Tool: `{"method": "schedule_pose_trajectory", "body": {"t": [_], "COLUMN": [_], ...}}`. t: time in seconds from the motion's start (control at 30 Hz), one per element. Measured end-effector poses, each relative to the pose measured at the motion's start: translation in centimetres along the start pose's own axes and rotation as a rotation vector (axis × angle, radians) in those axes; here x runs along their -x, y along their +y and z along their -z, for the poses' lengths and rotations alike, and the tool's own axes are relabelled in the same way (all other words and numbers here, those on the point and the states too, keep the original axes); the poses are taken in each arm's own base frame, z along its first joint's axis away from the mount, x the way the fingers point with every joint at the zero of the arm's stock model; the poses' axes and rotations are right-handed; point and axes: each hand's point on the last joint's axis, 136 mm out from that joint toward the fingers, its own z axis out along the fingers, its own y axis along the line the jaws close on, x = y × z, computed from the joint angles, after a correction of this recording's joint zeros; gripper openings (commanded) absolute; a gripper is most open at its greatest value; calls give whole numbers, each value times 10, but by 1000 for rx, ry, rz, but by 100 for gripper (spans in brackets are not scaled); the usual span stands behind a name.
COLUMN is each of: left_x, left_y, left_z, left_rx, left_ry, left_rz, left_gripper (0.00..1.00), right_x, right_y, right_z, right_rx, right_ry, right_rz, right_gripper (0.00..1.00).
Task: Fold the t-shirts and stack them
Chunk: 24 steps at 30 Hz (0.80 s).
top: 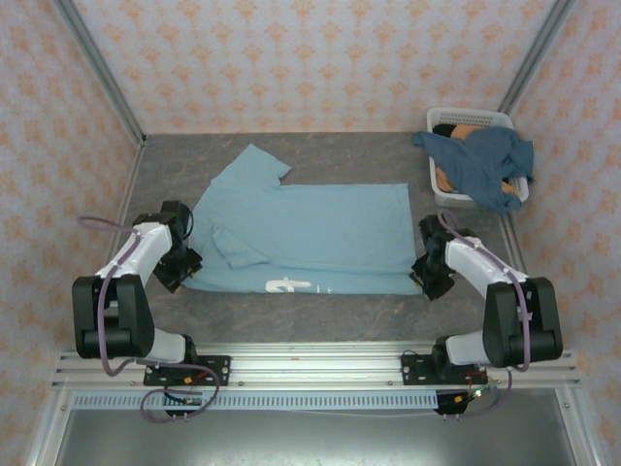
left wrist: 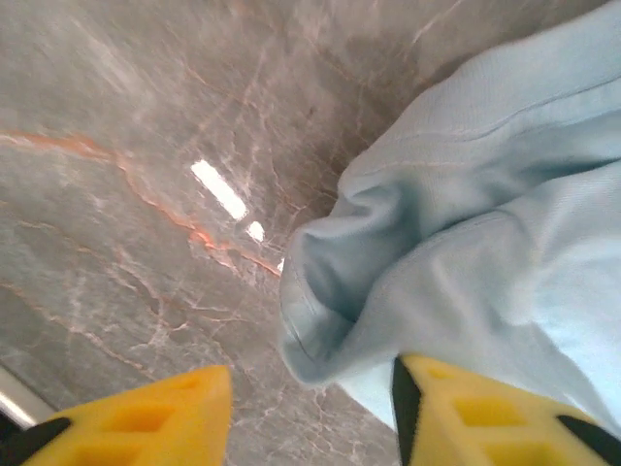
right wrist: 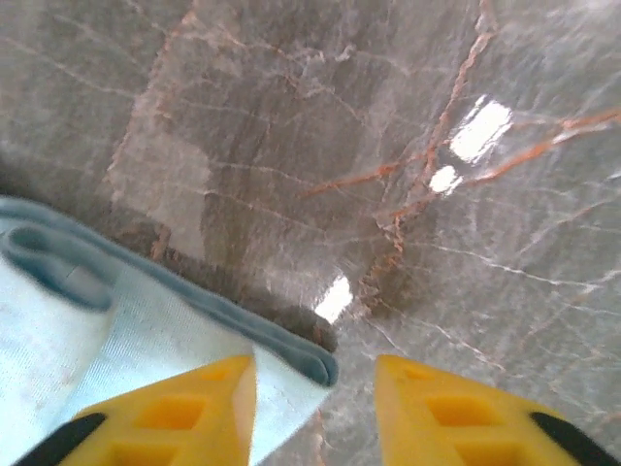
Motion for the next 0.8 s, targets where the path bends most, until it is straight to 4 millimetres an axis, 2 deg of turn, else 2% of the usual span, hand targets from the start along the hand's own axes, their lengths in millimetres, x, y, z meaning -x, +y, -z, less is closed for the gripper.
{"method": "schedule_pose_trajectory", "body": {"t": [0.13, 0.23, 0.37, 0.47, 0.6, 0.8], "left_x": [5, -13, -44, -58, -60, -61], "left_y": [-24, -48, -78, -93, -107, -119], "left_z": [35, 43, 34, 21, 8, -9], "left_rx": [-87, -164, -271, -306, -325, -323], "left_ry": [-93, -84, -3, 60, 100, 126], "left_rz": [-29, -52, -33, 11, 61, 88], "left_gripper": [51, 51, 51, 49, 43, 29], "right_x": [8, 7, -6, -14, -15, -16], "right_y": [12, 31, 60, 77, 89, 95], "right_z": [23, 35, 39, 43, 48, 50], "right_rx": [70, 164, 278, 351, 407, 434], "right_ry": [-53, -63, -23, 0, 8, 14], "right_rz": [16, 58, 135, 171, 182, 187], "right_gripper": [47, 51, 55, 56, 56, 56]}}
